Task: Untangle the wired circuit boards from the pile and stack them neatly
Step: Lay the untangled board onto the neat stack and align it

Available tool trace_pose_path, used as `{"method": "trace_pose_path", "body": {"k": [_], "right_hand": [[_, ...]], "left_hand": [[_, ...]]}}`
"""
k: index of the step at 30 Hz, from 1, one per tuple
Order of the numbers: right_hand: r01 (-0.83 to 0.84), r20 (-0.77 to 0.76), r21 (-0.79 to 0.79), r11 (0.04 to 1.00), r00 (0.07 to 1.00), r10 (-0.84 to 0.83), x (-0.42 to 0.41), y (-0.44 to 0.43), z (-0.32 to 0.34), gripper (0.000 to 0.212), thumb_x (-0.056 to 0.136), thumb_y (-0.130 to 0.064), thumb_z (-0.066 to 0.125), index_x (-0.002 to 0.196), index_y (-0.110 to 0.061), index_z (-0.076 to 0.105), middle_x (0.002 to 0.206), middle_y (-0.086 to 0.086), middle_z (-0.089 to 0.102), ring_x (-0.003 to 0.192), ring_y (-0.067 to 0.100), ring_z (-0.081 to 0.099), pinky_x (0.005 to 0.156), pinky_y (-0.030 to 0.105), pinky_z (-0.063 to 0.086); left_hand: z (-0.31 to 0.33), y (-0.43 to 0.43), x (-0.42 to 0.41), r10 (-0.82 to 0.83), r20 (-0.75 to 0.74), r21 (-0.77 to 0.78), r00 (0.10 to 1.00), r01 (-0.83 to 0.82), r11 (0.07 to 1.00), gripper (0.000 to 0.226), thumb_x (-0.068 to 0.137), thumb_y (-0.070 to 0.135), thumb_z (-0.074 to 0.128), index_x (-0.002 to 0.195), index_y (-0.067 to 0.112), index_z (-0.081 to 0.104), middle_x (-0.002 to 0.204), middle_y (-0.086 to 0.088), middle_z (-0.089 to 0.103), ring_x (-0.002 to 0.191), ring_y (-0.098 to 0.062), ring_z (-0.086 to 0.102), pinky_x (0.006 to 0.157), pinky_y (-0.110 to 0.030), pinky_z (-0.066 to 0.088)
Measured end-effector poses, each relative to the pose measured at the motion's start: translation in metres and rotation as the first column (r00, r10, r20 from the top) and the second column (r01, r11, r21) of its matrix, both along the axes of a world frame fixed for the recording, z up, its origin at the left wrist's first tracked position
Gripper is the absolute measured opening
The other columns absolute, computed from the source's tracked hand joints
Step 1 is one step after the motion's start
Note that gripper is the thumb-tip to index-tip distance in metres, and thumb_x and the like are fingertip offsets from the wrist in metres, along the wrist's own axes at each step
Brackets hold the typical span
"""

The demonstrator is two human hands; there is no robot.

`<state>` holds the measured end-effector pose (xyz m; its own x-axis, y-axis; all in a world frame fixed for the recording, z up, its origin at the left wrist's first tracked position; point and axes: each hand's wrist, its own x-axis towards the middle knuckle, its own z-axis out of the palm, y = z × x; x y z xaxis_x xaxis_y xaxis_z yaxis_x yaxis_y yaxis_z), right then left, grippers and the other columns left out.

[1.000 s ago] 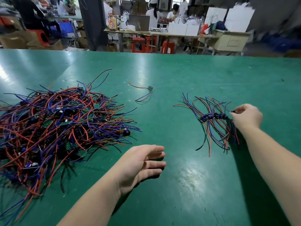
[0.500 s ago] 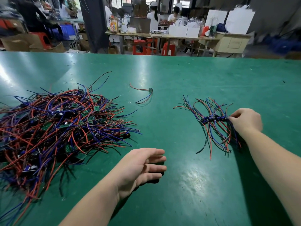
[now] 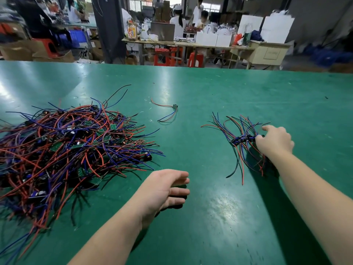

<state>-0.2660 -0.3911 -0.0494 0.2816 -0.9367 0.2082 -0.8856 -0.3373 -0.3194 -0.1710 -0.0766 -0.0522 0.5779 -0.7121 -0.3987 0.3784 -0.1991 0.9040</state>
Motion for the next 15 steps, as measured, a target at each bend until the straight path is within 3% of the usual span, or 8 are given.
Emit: {"method": "trace_pose_path", "body": {"k": [2, 3, 5, 6, 7, 8, 12, 15], "right_hand": [[-0.069, 0.082, 0.023, 0.997, 0.994, 0.067, 0.011, 0.026, 0.006, 0.045, 0.085, -0.025, 0.054, 0.13, -0.023, 0.054, 0.129, 0.017, 0.049, 0.119, 0.038, 0.046, 0.099, 0.044, 0.036], [-0.129, 0.108, 0.059, 0.99, 0.987, 0.122, 0.017, 0.042, 0.008, 0.043, 0.084, -0.025, 0.055, 0.127, -0.025, 0.056, 0.128, 0.015, 0.05, 0.118, 0.036, 0.048, 0.1, 0.043, 0.037], [-0.285, 0.123, 0.172, 0.943, 0.956, 0.267, 0.028, 0.081, 0.011, 0.038, 0.081, -0.024, 0.056, 0.118, -0.027, 0.061, 0.121, 0.007, 0.059, 0.112, 0.03, 0.054, 0.099, 0.039, 0.042], [-0.36, 0.116, 0.246, 0.9, 0.933, 0.342, 0.032, 0.101, 0.012, 0.033, 0.08, -0.024, 0.057, 0.113, -0.027, 0.064, 0.115, 0.003, 0.063, 0.108, 0.025, 0.058, 0.096, 0.035, 0.045], [-0.42, 0.103, 0.318, 0.85, 0.906, 0.41, 0.037, 0.12, 0.011, 0.029, 0.08, -0.025, 0.058, 0.107, -0.027, 0.067, 0.107, -0.001, 0.067, 0.102, 0.022, 0.06, 0.09, 0.031, 0.047], [-0.461, 0.085, 0.375, 0.804, 0.881, 0.466, 0.041, 0.138, 0.009, 0.024, 0.079, -0.027, 0.059, 0.101, -0.027, 0.068, 0.101, -0.003, 0.069, 0.098, 0.02, 0.062, 0.086, 0.028, 0.049], [-0.537, 0.096, 0.397, 0.744, 0.831, 0.548, 0.054, 0.184, -0.005, 0.023, 0.078, -0.032, 0.058, 0.1, -0.031, 0.065, 0.104, -0.002, 0.065, 0.101, 0.024, 0.059, 0.092, 0.035, 0.049], [-0.545, 0.096, 0.298, 0.784, 0.834, 0.543, 0.051, 0.194, -0.016, 0.023, 0.082, -0.033, 0.056, 0.103, -0.033, 0.065, 0.108, -0.001, 0.057, 0.105, 0.023, 0.054, 0.091, 0.035, 0.046]], "left_hand": [[-0.003, 0.001, 0.004, 0.089, 0.303, 0.028, 0.949, -0.103, 0.994, 0.017, 0.095, 0.014, 0.052, 0.094, 0.017, 0.069, 0.098, -0.002, 0.07, 0.077, -0.016, 0.066, 0.068, -0.027, 0.052], [-0.006, 0.003, 0.008, 0.107, 0.557, 0.046, 0.823, -0.159, 0.986, 0.018, 0.093, 0.013, 0.053, 0.094, 0.02, 0.069, 0.095, 0.003, 0.07, 0.08, -0.012, 0.064, 0.074, -0.025, 0.05], [-0.007, 0.011, 0.017, 0.085, 0.913, 0.041, 0.4, -0.295, 0.955, 0.021, 0.089, 0.015, 0.054, 0.099, 0.023, 0.07, 0.101, 0.008, 0.068, 0.094, -0.013, 0.061, 0.086, -0.026, 0.042], [-0.007, 0.015, 0.022, 0.065, 0.973, 0.024, 0.223, -0.377, 0.926, 0.023, 0.085, 0.016, 0.056, 0.1, 0.023, 0.071, 0.107, 0.007, 0.067, 0.102, -0.016, 0.059, 0.091, -0.031, 0.036], [-0.007, 0.019, 0.028, 0.048, 0.991, 0.013, 0.122, -0.458, 0.889, 0.025, 0.082, 0.017, 0.058, 0.101, 0.025, 0.071, 0.113, 0.006, 0.065, 0.11, -0.018, 0.055, 0.095, -0.035, 0.029], [-0.006, 0.023, 0.033, 0.024, 0.996, 0.023, 0.081, -0.531, 0.847, 0.026, 0.081, 0.018, 0.06, 0.103, 0.025, 0.071, 0.121, 0.003, 0.062, 0.118, -0.02, 0.05, 0.1, -0.038, 0.022], [-0.004, 0.033, 0.043, -0.084, 0.987, 0.154, 0.136, -0.672, 0.724, 0.041, 0.081, 0.02, 0.062, 0.122, 0.022, 0.062, 0.149, -0.006, 0.037, 0.142, -0.024, 0.02, 0.112, -0.046, 0.002], [0.004, 0.036, 0.043, -0.016, 0.997, 0.068, 0.081, -0.698, 0.713, 0.048, 0.078, 0.009, 0.063, 0.124, 0.023, 0.061, 0.151, -0.008, 0.032, 0.138, -0.03, 0.028, 0.112, -0.046, 0.008]]}}
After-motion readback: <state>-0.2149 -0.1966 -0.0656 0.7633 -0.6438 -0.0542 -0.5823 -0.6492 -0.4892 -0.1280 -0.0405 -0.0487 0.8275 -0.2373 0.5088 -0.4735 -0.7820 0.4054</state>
